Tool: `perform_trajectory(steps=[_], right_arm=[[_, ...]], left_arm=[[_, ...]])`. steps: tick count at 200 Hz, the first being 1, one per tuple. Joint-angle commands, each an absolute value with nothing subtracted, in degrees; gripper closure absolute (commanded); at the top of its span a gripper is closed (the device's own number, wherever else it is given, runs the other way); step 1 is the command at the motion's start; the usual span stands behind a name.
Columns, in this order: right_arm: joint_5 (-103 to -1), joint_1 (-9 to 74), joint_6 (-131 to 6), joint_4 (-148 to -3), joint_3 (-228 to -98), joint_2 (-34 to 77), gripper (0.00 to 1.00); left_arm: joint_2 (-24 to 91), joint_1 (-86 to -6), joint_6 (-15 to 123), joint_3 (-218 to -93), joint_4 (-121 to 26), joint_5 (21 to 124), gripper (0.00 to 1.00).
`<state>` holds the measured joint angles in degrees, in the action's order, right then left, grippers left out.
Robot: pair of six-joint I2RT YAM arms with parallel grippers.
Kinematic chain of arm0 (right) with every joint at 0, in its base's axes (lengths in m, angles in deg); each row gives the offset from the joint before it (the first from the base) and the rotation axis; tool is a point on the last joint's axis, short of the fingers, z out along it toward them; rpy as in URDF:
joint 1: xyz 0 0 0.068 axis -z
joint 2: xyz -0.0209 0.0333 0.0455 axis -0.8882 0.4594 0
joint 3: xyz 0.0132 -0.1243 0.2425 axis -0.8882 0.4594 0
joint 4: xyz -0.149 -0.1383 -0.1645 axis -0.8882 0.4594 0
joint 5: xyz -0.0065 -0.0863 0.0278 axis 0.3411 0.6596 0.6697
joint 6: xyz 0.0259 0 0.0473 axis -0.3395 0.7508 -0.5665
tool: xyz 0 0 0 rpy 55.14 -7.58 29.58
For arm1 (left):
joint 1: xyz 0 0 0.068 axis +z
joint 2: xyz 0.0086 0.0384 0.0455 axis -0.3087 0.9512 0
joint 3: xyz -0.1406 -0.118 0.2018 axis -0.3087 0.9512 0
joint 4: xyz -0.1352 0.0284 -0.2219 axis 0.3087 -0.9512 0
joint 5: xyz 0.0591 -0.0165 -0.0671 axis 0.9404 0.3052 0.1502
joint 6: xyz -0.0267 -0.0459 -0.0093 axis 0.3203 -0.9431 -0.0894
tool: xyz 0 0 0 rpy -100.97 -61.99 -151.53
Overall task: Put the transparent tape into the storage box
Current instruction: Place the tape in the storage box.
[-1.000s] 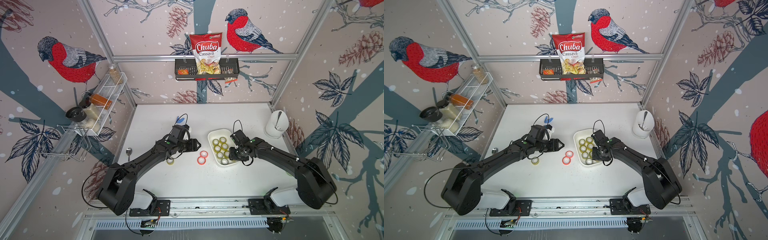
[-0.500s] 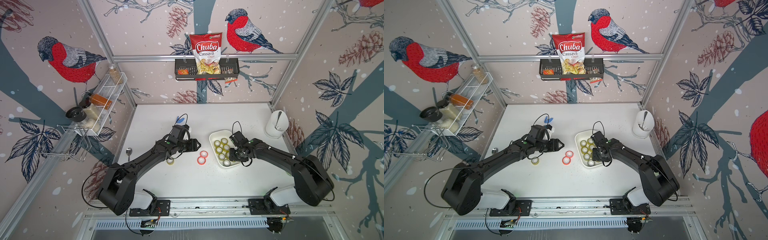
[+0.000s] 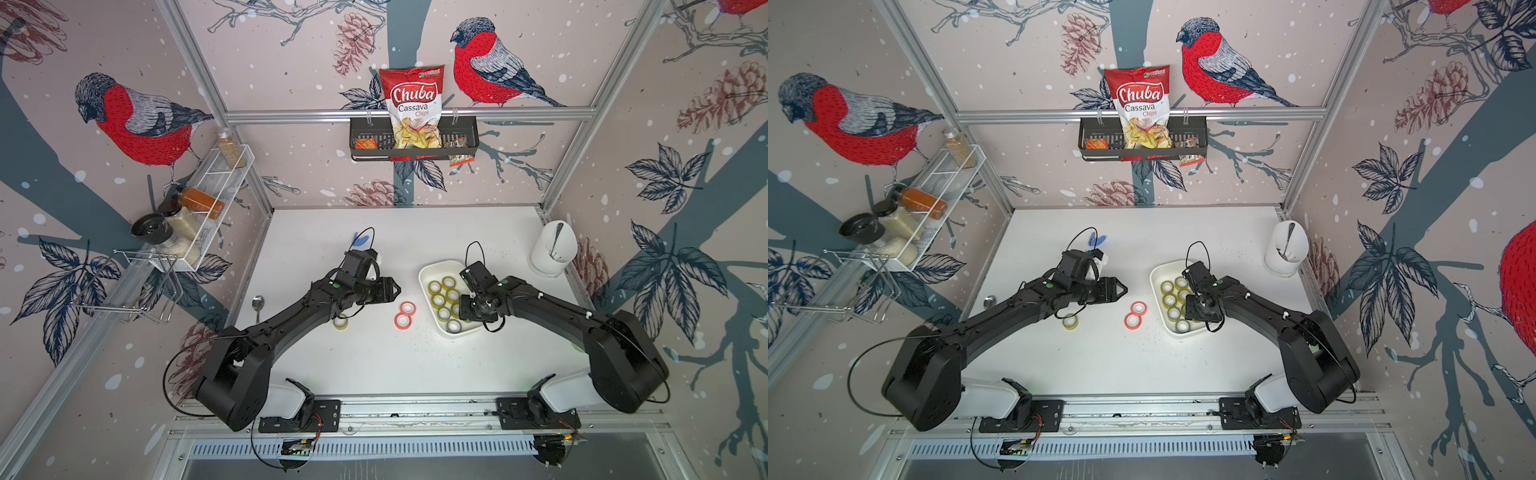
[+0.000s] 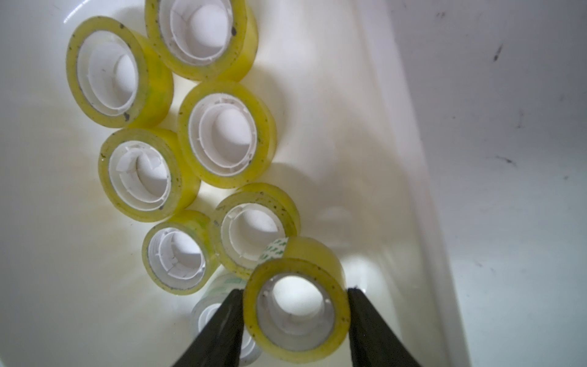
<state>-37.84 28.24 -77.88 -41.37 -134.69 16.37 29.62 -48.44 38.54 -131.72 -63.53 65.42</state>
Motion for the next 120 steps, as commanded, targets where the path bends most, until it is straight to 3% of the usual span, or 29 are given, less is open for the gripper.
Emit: perform_trajectory(steps=[1, 120], right_arm=[[-37.64, 28.37, -77.74, -40.35, -134.88, 15.81, 0.47], [-40.09, 28.03, -77.06, -41.12, -140.21, 20.29, 0.47]], left_arm=[[29.42, -48.65, 39.28, -131.89, -62.94, 65.49, 0.3], [28.82, -48.68, 39.44, -131.58, -63.51, 66.31, 0.3]])
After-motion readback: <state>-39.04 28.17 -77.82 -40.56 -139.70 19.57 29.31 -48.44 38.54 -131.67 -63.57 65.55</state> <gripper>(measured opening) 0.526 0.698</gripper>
